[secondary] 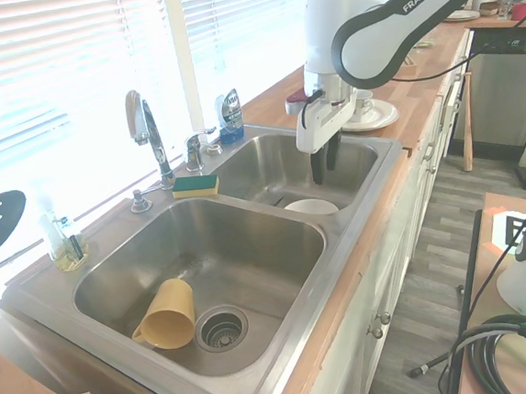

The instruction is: Turn on the faucet

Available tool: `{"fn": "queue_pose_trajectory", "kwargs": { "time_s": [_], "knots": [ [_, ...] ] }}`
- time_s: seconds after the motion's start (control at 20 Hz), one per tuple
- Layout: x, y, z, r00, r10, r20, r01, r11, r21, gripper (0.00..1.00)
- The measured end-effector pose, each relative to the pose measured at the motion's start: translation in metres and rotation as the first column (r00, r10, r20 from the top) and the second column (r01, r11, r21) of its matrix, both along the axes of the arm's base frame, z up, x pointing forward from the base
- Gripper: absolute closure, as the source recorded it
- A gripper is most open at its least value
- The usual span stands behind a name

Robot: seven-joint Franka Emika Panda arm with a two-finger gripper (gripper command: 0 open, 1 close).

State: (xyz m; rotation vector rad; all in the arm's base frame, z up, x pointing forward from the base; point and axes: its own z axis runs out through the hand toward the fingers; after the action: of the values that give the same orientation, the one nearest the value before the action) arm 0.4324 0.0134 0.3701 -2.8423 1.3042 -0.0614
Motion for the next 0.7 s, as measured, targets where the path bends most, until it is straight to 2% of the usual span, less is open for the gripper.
{"fn": "queue_pose_trajectory", "kwargs": {
  "time_s": [0.4, 0.7],
  "knots": [
    [0.008, -0.005, -0.002, 1.000, -0.010, 0.008, 0.010, 1.000, 0.003, 1.00],
    [0.042, -0.004, 0.004, 0.998, -0.028, 0.050, 0.028, 1.000, 0.005, 1.00]
  ]
}}
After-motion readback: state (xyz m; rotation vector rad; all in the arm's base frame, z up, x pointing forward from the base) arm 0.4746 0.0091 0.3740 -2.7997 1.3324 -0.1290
